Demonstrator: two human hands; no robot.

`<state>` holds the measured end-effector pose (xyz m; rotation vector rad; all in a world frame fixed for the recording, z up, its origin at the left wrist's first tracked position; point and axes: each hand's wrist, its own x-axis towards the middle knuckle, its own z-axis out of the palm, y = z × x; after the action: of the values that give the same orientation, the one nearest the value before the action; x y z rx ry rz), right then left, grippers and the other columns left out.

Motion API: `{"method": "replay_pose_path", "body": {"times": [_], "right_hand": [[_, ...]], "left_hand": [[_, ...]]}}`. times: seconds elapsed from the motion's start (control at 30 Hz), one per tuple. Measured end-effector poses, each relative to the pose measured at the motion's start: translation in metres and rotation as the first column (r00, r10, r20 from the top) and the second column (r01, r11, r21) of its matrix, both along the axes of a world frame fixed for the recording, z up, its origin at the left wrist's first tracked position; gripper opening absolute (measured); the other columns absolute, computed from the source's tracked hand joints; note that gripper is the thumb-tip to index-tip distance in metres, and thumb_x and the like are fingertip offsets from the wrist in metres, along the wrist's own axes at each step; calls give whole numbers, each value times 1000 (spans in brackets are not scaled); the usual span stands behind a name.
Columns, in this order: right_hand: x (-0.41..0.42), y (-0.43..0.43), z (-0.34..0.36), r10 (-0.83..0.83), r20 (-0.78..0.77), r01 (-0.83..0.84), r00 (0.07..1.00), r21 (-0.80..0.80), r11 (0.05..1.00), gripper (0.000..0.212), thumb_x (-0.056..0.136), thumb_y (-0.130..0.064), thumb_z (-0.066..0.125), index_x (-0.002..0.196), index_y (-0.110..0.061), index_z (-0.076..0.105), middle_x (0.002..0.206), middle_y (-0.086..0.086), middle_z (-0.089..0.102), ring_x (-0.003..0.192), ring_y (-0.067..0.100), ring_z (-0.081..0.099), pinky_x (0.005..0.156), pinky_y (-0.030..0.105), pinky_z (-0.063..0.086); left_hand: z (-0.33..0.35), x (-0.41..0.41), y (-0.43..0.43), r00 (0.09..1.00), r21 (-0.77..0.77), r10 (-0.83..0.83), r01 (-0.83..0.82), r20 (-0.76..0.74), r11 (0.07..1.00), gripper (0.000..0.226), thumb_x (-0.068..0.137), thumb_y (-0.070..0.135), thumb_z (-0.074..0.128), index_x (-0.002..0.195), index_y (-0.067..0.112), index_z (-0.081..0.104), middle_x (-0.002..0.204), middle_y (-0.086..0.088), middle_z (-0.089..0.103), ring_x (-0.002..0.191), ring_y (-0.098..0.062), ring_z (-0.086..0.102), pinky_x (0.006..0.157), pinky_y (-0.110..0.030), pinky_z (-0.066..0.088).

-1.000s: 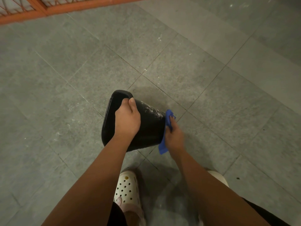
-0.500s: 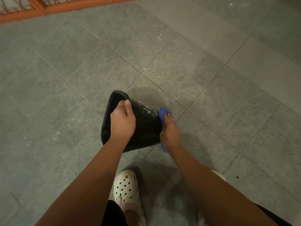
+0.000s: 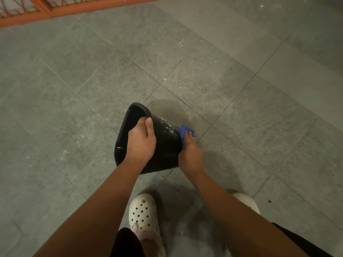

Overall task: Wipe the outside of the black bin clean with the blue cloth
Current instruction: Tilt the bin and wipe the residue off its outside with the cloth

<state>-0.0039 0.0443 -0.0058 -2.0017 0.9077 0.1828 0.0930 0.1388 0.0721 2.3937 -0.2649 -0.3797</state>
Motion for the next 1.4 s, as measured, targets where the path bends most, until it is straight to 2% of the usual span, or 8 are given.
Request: {"method": "replay_pose_path", "body": {"times": [0.17,0.37,0.57,0.8,0.97,1.13,1.27,1.4], "right_hand": [[4,-2,1,96,127,-95,987,-11,995,66,83,12,43,144,-10,26,152,9,26,142,24,20,117,35,17],[-5,-12,-8,46,-4,-46,999,6,999,65,84,12,39,144,-10,25,152,10,26,141,22,21,113,24,12],[5,10,2,81,183,-72,980,-54,996,62,82,11,49,139,-8,36,147,10,37,139,24,28,115,30,17],[1,-11,-8,70,1,-70,998,-17,997,63,83,11,41,142,-7,29,151,11,28,140,22,24,113,23,12],[4,8,1,77,125,-71,989,-51,996,63,79,12,47,139,-5,35,147,14,36,138,26,30,116,34,21],[7,-16,-9,113,51,-112,992,-23,993,63,80,14,41,139,-7,36,147,11,37,136,23,32,112,22,16],[-4,-16,-11,76,-99,-74,992,20,997,67,81,11,43,143,-9,28,152,10,26,140,25,24,116,31,17],[5,3,0,103,14,-102,995,-57,993,65,79,11,48,140,-4,32,148,16,33,138,30,26,117,37,19]], "left_hand": [[-1,-2,8,999,-10,-18,18,-36,1000,37,101,36,30,104,10,56,69,0,58,64,-3,58,57,-9,40],[-1,-9,9,1000,-26,14,-14,-1,1000,33,101,34,30,101,14,56,70,5,57,68,10,57,61,-1,40],[-2,-9,16,1000,-32,17,-17,4,999,34,101,34,30,96,13,56,69,3,58,67,8,58,60,-5,42],[-2,-11,16,1000,-52,15,-14,12,999,32,102,31,32,100,12,58,72,7,58,72,15,56,63,0,40],[-3,-9,16,1000,-58,-10,11,11,998,29,102,31,33,102,15,57,72,8,58,71,12,58,62,-4,43],[-4,-11,15,1000,-73,-21,22,22,997,36,102,31,32,109,9,59,75,4,61,74,14,57,67,-2,43],[-2,-10,17,1000,-66,-18,19,17,998,35,101,31,32,107,9,59,68,2,59,70,5,59,63,-5,44],[-3,-7,19,1000,-42,7,-6,20,999,34,102,32,33,103,10,59,68,5,57,67,5,58,60,-6,42]]}}
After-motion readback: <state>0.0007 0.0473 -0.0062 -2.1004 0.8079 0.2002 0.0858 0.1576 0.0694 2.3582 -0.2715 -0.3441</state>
